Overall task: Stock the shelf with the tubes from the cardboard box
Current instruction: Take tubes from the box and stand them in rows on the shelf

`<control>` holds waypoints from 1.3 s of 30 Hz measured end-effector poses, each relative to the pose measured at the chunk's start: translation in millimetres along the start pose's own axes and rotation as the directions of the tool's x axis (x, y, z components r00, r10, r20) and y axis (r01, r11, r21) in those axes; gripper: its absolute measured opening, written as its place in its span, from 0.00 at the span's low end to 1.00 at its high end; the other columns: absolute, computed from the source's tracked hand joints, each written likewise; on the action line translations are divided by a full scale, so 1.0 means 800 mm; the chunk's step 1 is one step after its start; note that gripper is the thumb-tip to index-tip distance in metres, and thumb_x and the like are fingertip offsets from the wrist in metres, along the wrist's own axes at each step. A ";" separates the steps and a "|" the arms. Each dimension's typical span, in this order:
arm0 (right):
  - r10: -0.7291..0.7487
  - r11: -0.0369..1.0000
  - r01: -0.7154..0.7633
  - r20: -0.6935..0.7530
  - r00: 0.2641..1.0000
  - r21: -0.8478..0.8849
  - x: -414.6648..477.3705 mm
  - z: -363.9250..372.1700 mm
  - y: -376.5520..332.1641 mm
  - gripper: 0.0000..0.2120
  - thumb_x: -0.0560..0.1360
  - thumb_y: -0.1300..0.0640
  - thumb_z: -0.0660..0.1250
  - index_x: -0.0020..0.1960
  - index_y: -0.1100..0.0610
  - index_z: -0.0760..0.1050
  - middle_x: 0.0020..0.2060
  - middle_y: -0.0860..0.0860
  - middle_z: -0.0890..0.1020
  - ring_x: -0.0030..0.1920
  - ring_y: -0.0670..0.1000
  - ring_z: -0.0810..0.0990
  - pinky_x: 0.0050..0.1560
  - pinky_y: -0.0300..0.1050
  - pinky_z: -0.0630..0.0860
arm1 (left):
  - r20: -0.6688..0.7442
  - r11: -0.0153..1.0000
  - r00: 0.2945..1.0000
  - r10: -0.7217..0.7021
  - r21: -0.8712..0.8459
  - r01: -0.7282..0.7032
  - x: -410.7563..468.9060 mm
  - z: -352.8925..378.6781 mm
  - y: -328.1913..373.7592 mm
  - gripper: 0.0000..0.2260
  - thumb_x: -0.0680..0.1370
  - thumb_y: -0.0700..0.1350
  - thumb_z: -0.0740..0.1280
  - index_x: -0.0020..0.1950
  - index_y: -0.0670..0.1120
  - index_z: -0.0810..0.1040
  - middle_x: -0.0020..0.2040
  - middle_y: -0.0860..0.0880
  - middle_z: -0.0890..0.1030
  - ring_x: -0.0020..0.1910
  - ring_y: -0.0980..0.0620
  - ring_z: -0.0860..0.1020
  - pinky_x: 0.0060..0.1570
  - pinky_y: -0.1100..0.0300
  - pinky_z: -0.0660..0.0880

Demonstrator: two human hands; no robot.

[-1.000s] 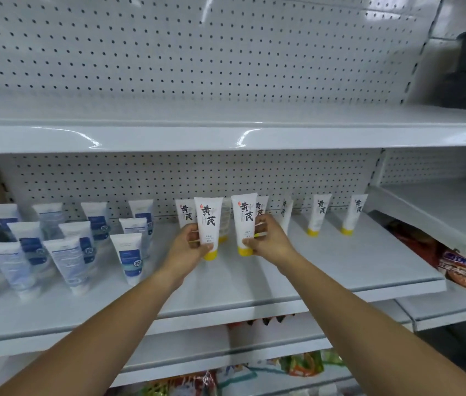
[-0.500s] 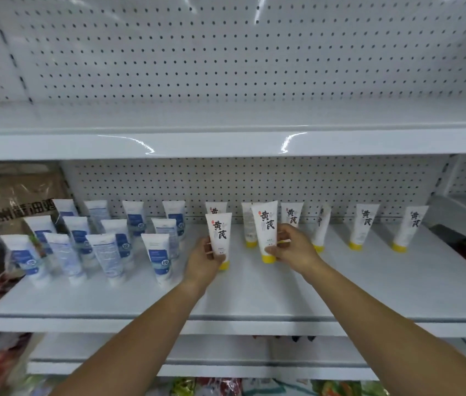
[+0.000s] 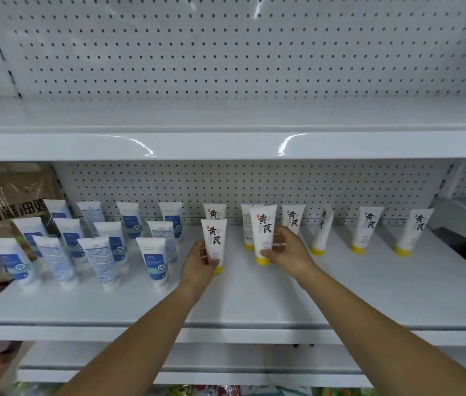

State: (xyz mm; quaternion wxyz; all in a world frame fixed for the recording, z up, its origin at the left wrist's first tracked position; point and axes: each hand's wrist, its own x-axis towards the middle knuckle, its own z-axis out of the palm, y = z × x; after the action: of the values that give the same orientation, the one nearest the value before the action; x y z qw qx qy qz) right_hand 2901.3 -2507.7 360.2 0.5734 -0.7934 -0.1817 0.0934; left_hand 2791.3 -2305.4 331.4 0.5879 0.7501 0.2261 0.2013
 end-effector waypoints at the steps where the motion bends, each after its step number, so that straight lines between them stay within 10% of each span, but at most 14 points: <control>1: 0.004 1.000 -0.004 -0.002 1.000 -0.002 0.000 0.002 0.001 0.25 0.67 0.62 0.77 0.61 0.51 0.74 0.53 0.50 0.81 0.53 0.52 0.81 0.54 0.60 0.80 | 0.002 1.000 1.000 0.000 -0.004 0.000 0.002 0.000 -0.002 0.16 0.78 0.33 0.67 0.62 0.47 0.71 0.55 0.50 0.80 0.51 0.53 0.78 0.36 0.72 0.72; 9: 0.016 1.000 -0.016 -0.004 1.000 -0.009 0.000 0.014 0.006 0.24 0.68 0.64 0.77 0.59 0.52 0.73 0.53 0.50 0.81 0.53 0.53 0.82 0.54 0.59 0.80 | -0.002 1.000 1.000 0.029 -0.001 -0.029 0.011 -0.003 -0.020 0.18 0.76 0.34 0.69 0.61 0.51 0.72 0.56 0.52 0.82 0.55 0.53 0.80 0.51 0.60 0.77; 14: 0.013 1.000 -0.013 -0.015 1.000 -0.024 -0.004 0.017 0.000 0.24 0.68 0.63 0.77 0.59 0.52 0.73 0.52 0.49 0.81 0.52 0.52 0.82 0.54 0.59 0.80 | 0.000 0.998 0.998 0.060 -0.033 -0.060 0.015 -0.002 -0.023 0.28 0.74 0.28 0.67 0.70 0.48 0.68 0.63 0.51 0.78 0.64 0.51 0.76 0.50 0.68 0.77; 20: -0.008 0.999 0.007 -0.023 1.000 -0.047 -0.012 0.011 -0.019 0.24 0.68 0.62 0.77 0.60 0.51 0.73 0.52 0.48 0.80 0.52 0.51 0.81 0.55 0.58 0.80 | -0.107 0.994 0.989 0.104 0.038 -0.100 -0.016 0.002 -0.012 0.42 0.70 0.34 0.75 0.80 0.47 0.58 0.76 0.49 0.66 0.74 0.49 0.66 0.72 0.50 0.67; 28: -0.040 0.999 0.040 -0.043 0.998 -0.017 -0.022 0.008 -0.042 0.24 0.67 0.63 0.78 0.59 0.52 0.74 0.51 0.50 0.81 0.51 0.51 0.81 0.54 0.58 0.80 | -0.266 0.919 0.898 0.352 -0.086 -0.385 -0.061 0.003 0.085 0.24 0.74 0.37 0.73 0.67 0.52 0.73 0.60 0.57 0.77 0.57 0.58 0.77 0.54 0.66 0.74; 39: -0.047 0.999 0.047 -0.060 0.997 0.009 -0.031 0.015 -0.047 0.24 0.66 0.63 0.78 0.58 0.50 0.74 0.50 0.49 0.81 0.50 0.51 0.82 0.52 0.58 0.81 | 0.155 0.857 0.852 0.500 0.052 -0.513 -0.014 0.004 0.185 0.17 0.71 0.38 0.75 0.57 0.51 0.81 0.53 0.54 0.82 0.49 0.59 0.80 0.47 0.71 0.74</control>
State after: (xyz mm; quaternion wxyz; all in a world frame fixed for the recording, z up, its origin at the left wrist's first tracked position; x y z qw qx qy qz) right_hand 2867.3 -2496.8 390.7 0.5845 -0.7885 -0.1827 0.0572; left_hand 2799.6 -2345.0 474.6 0.4931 0.8211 -0.0111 0.2872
